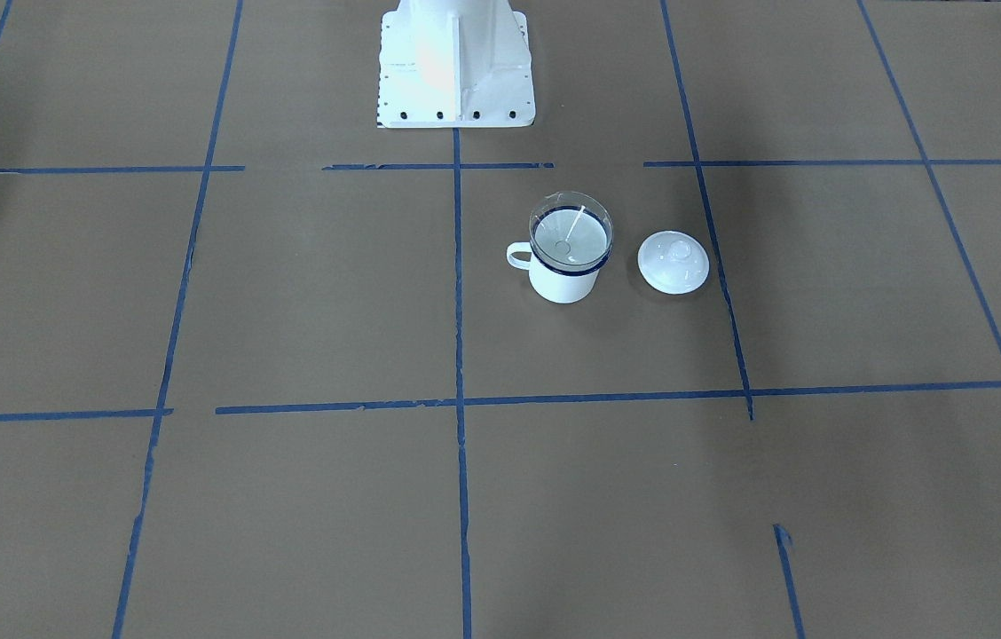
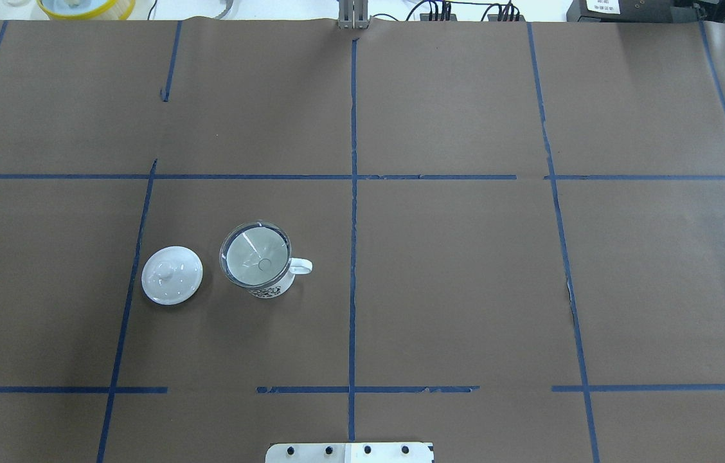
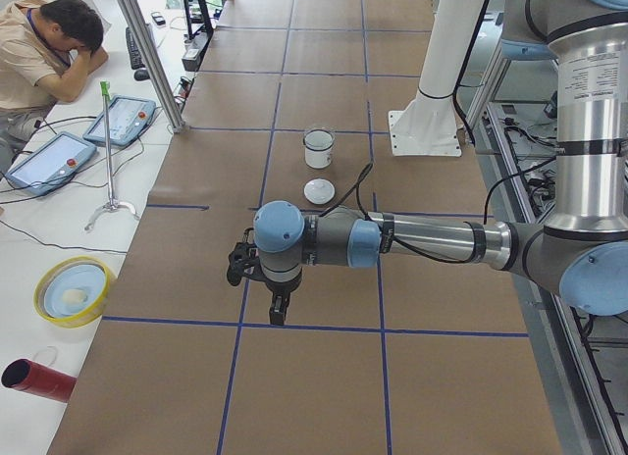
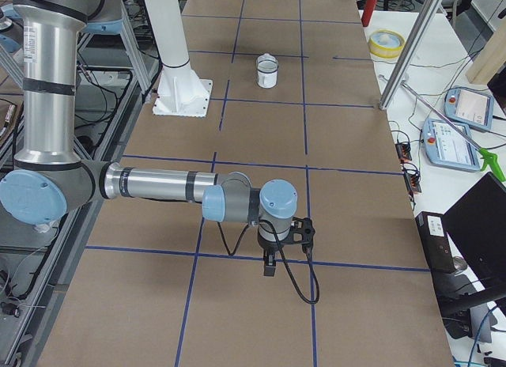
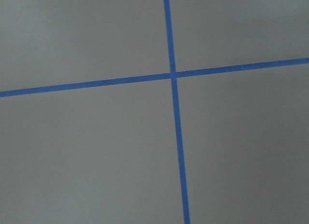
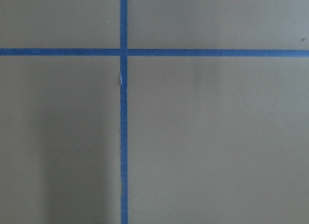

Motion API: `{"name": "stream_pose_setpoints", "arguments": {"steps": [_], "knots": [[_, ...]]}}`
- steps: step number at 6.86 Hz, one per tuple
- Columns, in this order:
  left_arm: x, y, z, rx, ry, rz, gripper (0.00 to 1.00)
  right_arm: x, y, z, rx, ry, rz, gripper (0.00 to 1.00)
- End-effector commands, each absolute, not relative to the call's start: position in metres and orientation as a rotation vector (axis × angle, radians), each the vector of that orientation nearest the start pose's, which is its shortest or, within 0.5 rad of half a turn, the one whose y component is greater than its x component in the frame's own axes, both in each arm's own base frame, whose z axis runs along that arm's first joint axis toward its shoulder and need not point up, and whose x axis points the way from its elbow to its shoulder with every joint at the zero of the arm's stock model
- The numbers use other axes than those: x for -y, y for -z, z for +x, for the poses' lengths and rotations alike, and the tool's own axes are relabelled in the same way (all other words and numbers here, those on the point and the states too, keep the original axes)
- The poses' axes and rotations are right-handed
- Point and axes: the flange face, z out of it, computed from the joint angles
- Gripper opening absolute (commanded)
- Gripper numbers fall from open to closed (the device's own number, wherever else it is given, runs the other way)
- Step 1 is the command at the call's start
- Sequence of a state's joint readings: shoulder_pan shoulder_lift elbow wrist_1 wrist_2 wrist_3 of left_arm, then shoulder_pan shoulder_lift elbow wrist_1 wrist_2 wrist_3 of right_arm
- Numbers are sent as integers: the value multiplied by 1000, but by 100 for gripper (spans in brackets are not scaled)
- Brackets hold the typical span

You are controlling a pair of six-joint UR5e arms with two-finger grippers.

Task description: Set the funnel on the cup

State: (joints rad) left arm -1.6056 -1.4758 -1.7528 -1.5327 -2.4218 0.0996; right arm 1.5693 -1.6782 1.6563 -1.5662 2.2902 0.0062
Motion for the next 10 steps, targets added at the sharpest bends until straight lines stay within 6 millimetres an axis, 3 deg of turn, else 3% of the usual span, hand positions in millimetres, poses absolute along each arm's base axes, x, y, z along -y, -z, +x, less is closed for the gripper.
{"name": "stream_pose_setpoints", "arguments": {"steps": [1, 3, 10], "knots": [[446, -620, -73, -872, -75, 87, 100, 445, -670, 67, 719, -10, -19, 100], [446, -625, -78, -785, -73, 82, 100, 445, -670, 67, 719, -10, -19, 100], [446, -624, -78, -786, -72, 82, 100, 445, -670, 67, 719, -10, -19, 100]]}}
